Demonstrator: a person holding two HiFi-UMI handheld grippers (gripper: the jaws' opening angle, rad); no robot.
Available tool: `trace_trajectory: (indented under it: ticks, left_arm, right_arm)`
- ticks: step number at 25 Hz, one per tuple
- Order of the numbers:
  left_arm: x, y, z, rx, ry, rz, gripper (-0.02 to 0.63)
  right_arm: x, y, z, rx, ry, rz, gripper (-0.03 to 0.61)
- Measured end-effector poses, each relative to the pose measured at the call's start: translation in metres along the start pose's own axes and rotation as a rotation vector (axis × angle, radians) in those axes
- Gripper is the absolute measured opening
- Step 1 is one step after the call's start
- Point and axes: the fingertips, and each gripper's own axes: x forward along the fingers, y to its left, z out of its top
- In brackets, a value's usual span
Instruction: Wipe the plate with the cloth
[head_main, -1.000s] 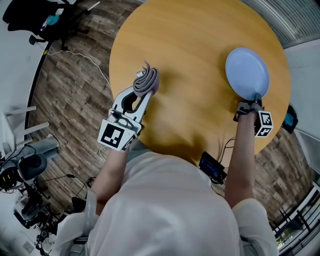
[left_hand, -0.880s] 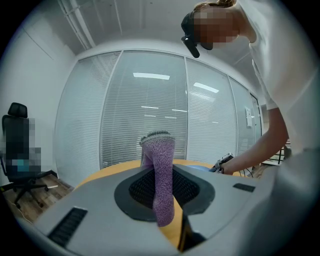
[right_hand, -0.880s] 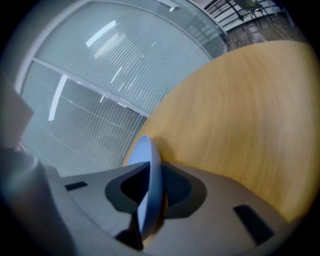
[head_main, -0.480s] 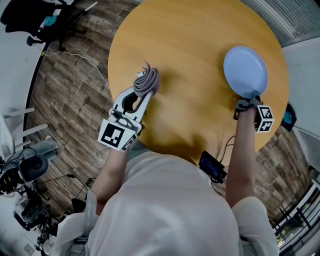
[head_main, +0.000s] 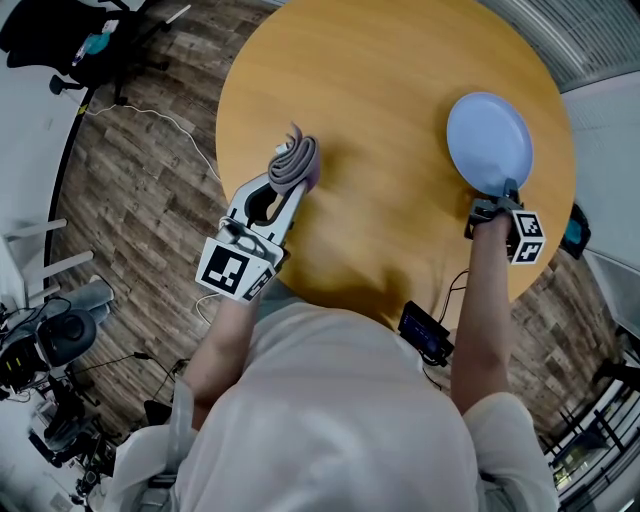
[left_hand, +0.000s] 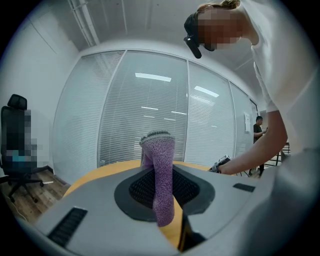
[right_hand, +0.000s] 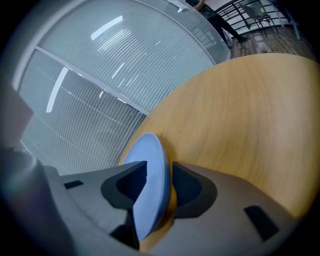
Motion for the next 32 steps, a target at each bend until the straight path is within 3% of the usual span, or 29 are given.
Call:
trace_trajectory:
  ticks: [10,19,26,32]
  left_arm:
    - [-0.006,0.001,-0.001,-0.001,-0.003,-0.066,0.069]
    - [-0.012,-0.003,0.0,0.004,-0.006,-0.108,0.069]
    - [-0.015,-0.005,0.008,0.008,-0.026,-0.125,0.069]
    - [-0.016,-0.002,0.014,0.024,-0.038,-0.117,0.069]
  right_arm:
    - [-0.032,0.008,-0.003,0.025,-0.014,0.045,0.153]
    - [-0.069,0.037,-0.001,-0.141,-0.014,0.147,0.15]
    - [-0.094,0.082,-0.004,-0.298,-0.036,0.273,0.068]
    - [-0.122,0.143,-0.005,-0.503,-0.087,0.443,0.027]
